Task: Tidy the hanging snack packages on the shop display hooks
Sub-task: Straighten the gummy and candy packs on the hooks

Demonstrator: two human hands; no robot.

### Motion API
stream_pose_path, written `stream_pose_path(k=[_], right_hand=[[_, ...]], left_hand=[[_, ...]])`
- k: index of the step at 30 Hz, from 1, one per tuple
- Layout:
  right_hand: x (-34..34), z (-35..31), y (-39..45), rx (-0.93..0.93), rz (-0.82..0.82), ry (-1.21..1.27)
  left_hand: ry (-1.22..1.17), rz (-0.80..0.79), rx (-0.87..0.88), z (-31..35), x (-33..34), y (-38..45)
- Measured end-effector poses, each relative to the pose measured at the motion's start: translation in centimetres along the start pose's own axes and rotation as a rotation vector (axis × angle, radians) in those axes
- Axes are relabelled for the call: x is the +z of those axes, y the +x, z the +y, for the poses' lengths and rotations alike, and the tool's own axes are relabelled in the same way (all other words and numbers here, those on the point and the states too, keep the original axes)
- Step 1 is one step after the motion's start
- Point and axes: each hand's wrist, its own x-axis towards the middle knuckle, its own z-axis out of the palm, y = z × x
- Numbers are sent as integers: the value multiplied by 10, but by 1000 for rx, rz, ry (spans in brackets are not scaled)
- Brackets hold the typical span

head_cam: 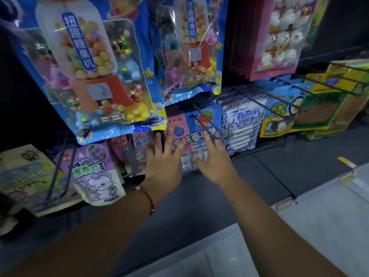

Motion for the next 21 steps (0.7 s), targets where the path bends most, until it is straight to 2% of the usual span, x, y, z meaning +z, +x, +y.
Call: stream_pose_path(k=[5, 11, 14, 18, 21], right_hand=[[-14, -2, -25, 23, -123, -195], [-52, -25, -59, 12, -49, -302], [-61, -41, -87, 16, -52, -364], [-56, -61, -125, 62, -208, -500], [-56, -78, -147, 49, -247, -536]], left_hand=[[-119, -79, -12, -22, -2, -32], [-103, -108, 34, -42, -22, -89], [-111, -176, 21, -54, -30, -119], [-76, -222, 67, -69, -38, -161], [-27, -202, 124, -77, -51, -191]])
